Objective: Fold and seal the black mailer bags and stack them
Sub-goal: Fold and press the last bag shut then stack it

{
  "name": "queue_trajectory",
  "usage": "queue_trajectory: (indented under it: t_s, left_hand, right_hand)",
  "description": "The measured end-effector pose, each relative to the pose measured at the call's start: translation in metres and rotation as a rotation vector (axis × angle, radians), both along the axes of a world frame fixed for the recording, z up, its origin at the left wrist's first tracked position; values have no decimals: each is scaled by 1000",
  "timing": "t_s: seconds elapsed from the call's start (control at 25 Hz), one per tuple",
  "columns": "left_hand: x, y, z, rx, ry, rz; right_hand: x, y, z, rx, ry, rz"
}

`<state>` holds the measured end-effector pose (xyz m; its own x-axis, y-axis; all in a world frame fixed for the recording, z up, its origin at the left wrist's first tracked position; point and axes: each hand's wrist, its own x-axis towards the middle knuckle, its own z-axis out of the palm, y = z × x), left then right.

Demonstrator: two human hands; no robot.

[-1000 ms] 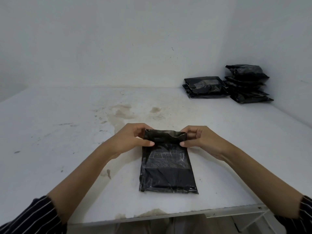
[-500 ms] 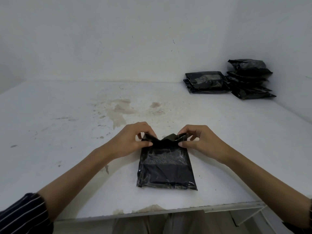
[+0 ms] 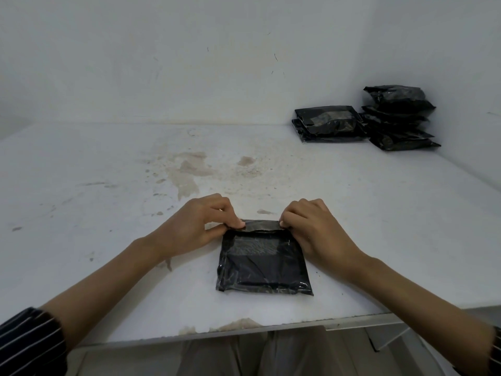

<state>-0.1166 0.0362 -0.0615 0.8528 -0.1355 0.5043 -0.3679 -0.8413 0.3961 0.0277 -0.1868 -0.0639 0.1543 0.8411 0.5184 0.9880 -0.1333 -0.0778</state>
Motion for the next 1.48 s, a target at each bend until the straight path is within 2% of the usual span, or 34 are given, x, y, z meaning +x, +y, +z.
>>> queue_trajectory:
  t_s: [0.16, 0.36, 0.48, 0.64, 0.76, 0.92, 1.08, 1.28, 1.4, 1.48]
  left_hand:
    - [-1, -4, -3, 88, -5, 45]
    - [-2, -10, -5, 182, -55, 113]
    - [-4, -14, -6, 235, -79, 150]
    - [-21, -18, -6, 165, -38, 165]
    - [-32, -25, -8, 110, 4, 203]
    - [-34, -32, -12, 151, -21, 270]
    - [-32, -33, -3, 207, -14, 224]
    - [-28, -39, 8, 347, 135, 225]
    - [-22, -47, 6, 459, 97, 250]
    - [-23, -49, 4, 436, 73, 268]
  right_hand:
    - [-2, 1, 0, -3, -163, 6]
    - [-1, -3, 1, -93, -256, 22]
    - [-1, -10, 1, -86, -182, 32]
    - [-8, -22, -2, -62, -20, -9]
    - [-14, -27, -1, -133, 112, -68]
    - [-23, -30, -9, -28, -27, -122]
    - [-29, -30, -12, 91, -101, -120]
    - [-33, -27, 6, -33, 74, -142]
    - [-43, -17, 10, -97, -49, -200]
    - [-49, -10, 7, -126, -159, -239]
